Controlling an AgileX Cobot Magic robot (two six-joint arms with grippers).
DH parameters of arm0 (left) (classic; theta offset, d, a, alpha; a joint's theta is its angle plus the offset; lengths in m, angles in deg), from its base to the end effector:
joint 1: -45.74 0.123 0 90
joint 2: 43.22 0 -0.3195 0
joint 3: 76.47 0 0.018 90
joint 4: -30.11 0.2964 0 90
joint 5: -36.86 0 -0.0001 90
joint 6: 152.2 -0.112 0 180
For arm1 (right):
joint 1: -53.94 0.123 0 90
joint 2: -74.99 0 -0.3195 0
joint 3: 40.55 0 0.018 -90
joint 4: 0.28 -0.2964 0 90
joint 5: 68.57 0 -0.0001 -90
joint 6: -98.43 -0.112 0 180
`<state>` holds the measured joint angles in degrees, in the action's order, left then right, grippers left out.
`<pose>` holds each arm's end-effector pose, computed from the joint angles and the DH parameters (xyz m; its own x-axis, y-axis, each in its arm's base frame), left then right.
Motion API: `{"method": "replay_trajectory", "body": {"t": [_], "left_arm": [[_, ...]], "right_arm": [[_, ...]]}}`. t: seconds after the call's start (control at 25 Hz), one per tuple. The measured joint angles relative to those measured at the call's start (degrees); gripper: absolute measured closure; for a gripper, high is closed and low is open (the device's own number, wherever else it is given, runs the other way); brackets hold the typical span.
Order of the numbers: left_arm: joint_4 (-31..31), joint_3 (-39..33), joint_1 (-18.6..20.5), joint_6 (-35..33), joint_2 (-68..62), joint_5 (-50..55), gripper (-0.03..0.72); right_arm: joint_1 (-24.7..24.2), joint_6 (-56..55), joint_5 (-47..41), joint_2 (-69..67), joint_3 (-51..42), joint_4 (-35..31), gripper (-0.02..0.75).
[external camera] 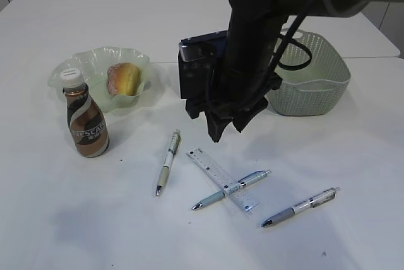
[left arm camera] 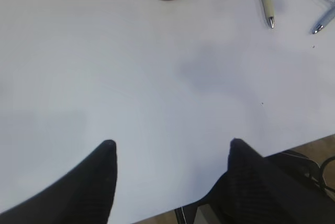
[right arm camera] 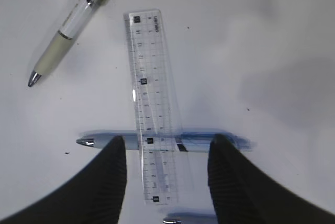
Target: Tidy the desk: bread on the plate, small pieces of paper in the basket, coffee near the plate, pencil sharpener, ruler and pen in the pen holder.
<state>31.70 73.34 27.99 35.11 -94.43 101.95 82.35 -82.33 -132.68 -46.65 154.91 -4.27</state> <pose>0.1456 -0.0436 0.3408 -0.8224 0.1419 -0.5509 0.1978 0.9793 -0.0430 0.4155 0.2327 0.2195 -0.8872 -0.4303 -0.1667 -0.4458 0.8924 0.0690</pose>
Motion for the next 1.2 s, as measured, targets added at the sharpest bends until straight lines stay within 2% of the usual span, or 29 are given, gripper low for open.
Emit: {"method": "replay_trajectory", "body": {"t": [0.08,0.28,0.52,1.2], "left_arm": [[0.0,0.0,0.0,0.0,0.0,0.7,0.222],[0.0,0.0,0.0,0.1,0.0,3.0,0.222],[0.0,0.0,0.0,0.1,0.0,4.4,0.222],[0.0,0.0,0.0,0.1,0.0,6.2,0.221]], "right_arm": [[1.2,0.0,-1.7,-3.2,3.0,-0.3,0.33],[1.4,0.1,-2.5,-5.2,3.8,-0.4,0.33],[1.4,0.1,0.4,-5.6,3.9,-3.6,0.33],[1.6,2.1,-0.2,-11.1,4.2,-2.3,0.328]]}}
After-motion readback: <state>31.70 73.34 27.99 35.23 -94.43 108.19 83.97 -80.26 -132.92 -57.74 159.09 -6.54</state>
